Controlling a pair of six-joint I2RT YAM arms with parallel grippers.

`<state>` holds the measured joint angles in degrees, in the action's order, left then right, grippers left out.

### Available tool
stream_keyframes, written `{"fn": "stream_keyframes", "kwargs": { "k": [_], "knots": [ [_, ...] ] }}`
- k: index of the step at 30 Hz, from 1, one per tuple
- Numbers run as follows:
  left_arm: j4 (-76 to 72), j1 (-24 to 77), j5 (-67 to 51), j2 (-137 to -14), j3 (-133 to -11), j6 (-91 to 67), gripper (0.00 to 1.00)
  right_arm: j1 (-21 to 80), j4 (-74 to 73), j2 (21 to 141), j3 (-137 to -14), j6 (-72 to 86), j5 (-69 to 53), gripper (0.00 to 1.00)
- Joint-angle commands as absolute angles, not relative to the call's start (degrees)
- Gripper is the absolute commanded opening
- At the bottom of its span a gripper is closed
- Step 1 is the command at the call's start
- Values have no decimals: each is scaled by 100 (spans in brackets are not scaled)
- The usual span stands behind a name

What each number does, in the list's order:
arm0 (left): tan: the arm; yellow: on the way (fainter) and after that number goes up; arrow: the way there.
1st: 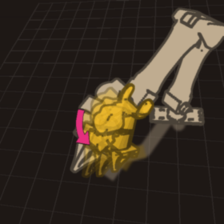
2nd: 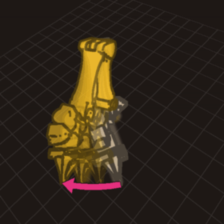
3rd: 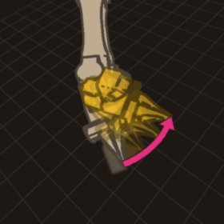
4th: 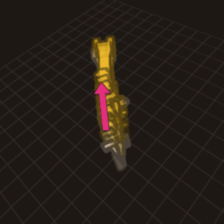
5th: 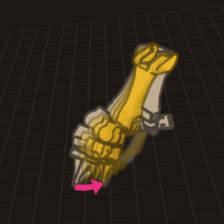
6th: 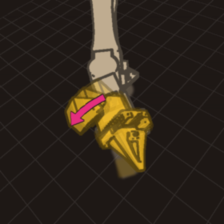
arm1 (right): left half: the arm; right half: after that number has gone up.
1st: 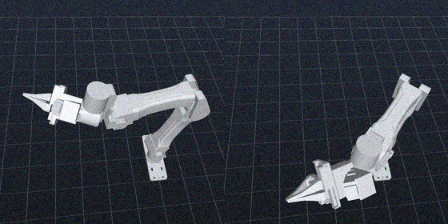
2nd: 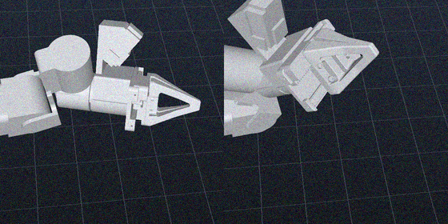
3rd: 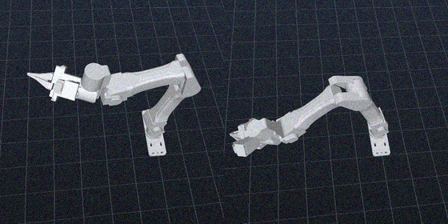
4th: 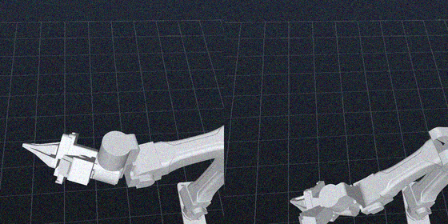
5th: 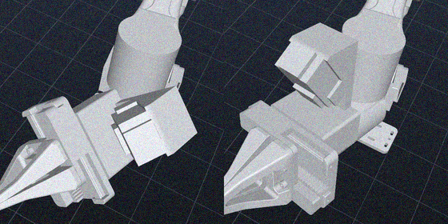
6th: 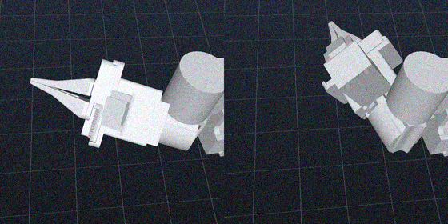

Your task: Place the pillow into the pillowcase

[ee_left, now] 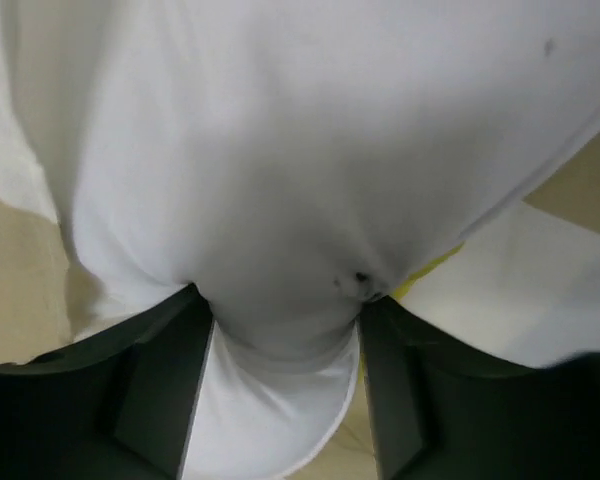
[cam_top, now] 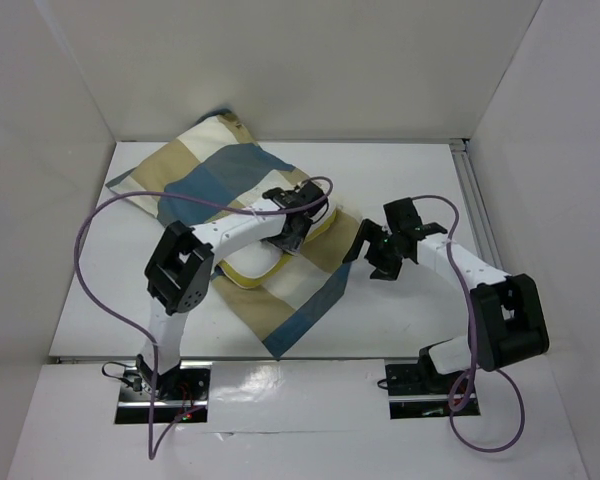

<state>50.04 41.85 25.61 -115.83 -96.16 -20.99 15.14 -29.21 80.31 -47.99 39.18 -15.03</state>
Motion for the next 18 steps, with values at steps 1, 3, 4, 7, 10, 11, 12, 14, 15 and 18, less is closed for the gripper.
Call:
{"fn": "stream_keyframes", "kwargs": {
  "k": [1, 3, 4, 7, 10, 11, 12, 14, 15, 18],
  "knots": [
    [4570, 4219, 3278, -12022, -9825, -1995, 65, 1617, -2612, 7866, -4589, 4016, -1722, 94],
    [5076, 4166, 3086, -12277, -10472, -2161, 13, 1722, -2479, 7937, -4588, 4078, -1854, 96],
    [5254, 4001, 2720, -12278, -10703, -2284, 0, 1923, -2331, 8102, -4588, 4078, -1854, 96],
    [5317, 3623, 1700, -12007, -11057, -2399, 0, 2362, -2093, 8532, -4640, 4244, -1741, 97],
    [5265, 3184, 152, -11586, -11179, -2452, 0, 2688, -1724, 9042, -4903, 4376, -1583, 96],
    [5265, 3103, -347, -11488, -11180, -2452, 0, 2689, -1610, 9148, -4983, 4377, -1582, 94],
    [5265, 3033, -552, -11383, -11180, -2452, 0, 2759, -1539, 9236, -5053, 4447, -1521, 92],
    [5265, 2866, -964, -11084, -11285, -2505, 0, 2760, -1486, 9465, -5273, 4500, -1468, 79],
    [5326, 2865, -1071, -10979, -11285, -2574, 0, 2708, -1538, 9527, -5352, 4500, -1372, 71],
    [5326, 2716, -1493, -10618, -11285, -2794, 0, 2514, -1784, 9606, -5563, 4290, -1038, 11]
  ]
}}
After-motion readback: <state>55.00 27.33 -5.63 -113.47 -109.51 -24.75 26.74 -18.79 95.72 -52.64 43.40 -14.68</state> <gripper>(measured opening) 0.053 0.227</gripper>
